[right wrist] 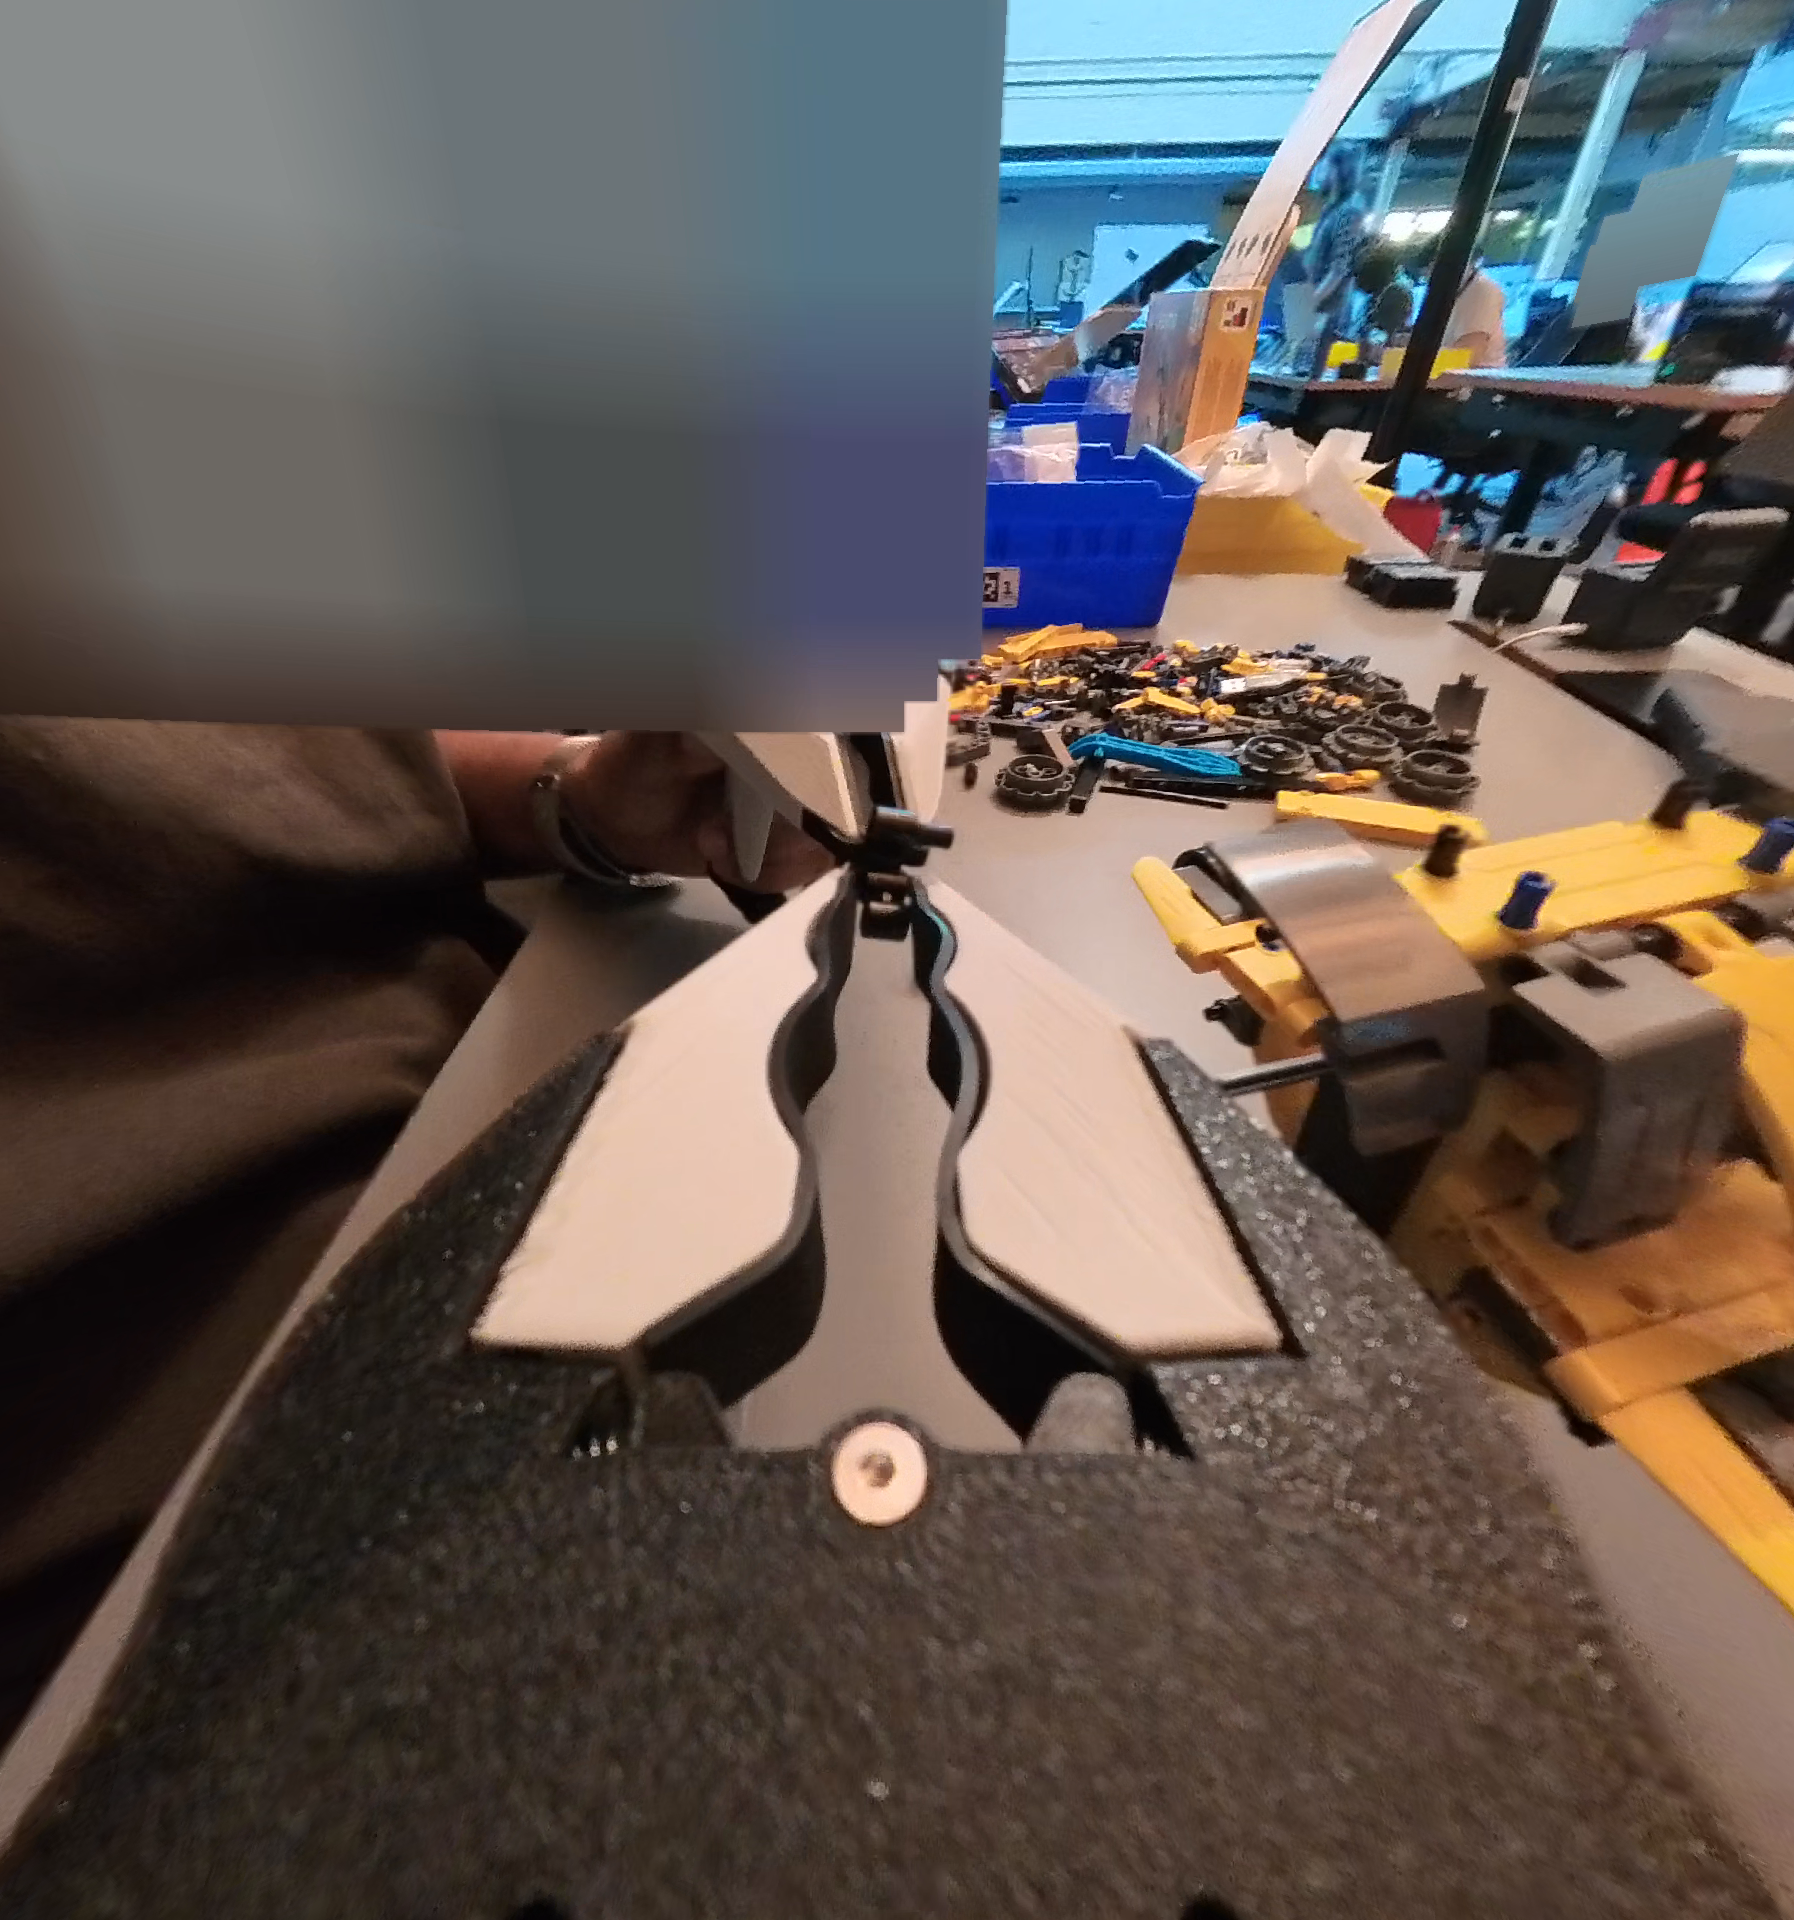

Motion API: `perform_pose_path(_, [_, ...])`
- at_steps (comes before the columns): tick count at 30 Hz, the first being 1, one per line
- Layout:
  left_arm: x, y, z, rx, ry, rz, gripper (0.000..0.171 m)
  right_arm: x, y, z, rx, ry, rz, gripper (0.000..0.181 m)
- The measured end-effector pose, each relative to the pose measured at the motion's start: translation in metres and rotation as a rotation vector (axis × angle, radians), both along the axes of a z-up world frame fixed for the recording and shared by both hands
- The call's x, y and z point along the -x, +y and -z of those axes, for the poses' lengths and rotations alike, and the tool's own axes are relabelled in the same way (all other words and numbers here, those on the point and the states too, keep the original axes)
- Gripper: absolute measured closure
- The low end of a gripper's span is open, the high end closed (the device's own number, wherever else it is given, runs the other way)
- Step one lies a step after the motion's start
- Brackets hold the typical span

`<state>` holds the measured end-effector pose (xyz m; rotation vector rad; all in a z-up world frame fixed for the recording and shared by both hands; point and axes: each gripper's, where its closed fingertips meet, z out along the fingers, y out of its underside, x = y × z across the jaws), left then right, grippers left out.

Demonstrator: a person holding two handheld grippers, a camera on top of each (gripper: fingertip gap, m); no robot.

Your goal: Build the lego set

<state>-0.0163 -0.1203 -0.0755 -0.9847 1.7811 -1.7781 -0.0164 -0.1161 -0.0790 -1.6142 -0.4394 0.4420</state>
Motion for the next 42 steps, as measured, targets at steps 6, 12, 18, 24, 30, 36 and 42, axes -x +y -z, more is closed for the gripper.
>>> perform_pose_path(6, [0.0, -0.006, -0.003, -0.024, -0.042, -0.002, 0.17, 0.001, -0.002, -0.002, 0.038, 0.105, -0.048, 0.169])
perform_pose_path(12, [0.0, -0.007, -0.001, -0.005, -0.026, 0.016, 0.17, 0.001, -0.004, -0.001, 0.04, 0.07, -0.052, 0.174])
perform_pose_path(18, [-0.016, 0.02, -0.008, -0.164, -0.068, -0.125, 0.113, -0.049, -0.004, 0.035, 0.182, -0.173, 0.141, 0.174])
perform_pose_path(24, [-0.058, 0.069, -0.002, -0.387, 0.095, -0.177, 0.06, -0.078, -0.004, 0.067, 0.35, -0.177, 0.206, 0.174])
perform_pose_path(30, [-0.087, 0.072, 0.032, -0.543, 0.251, -0.013, 0.059, -0.086, 0.007, 0.089, 0.422, -0.349, 0.2, 0.174])
perform_pose_path(36, [-0.098, 0.071, 0.063, -0.622, 0.34, 0.029, 0.062, -0.086, 0.014, 0.094, 0.434, -0.384, 0.169, 0.174])
perform_pose_path(42, [-0.09, 0.078, 0.073, -0.704, 0.343, 0.002, 0.069, -0.088, 0.015, 0.098, 0.477, -0.347, 0.156, 0.174])
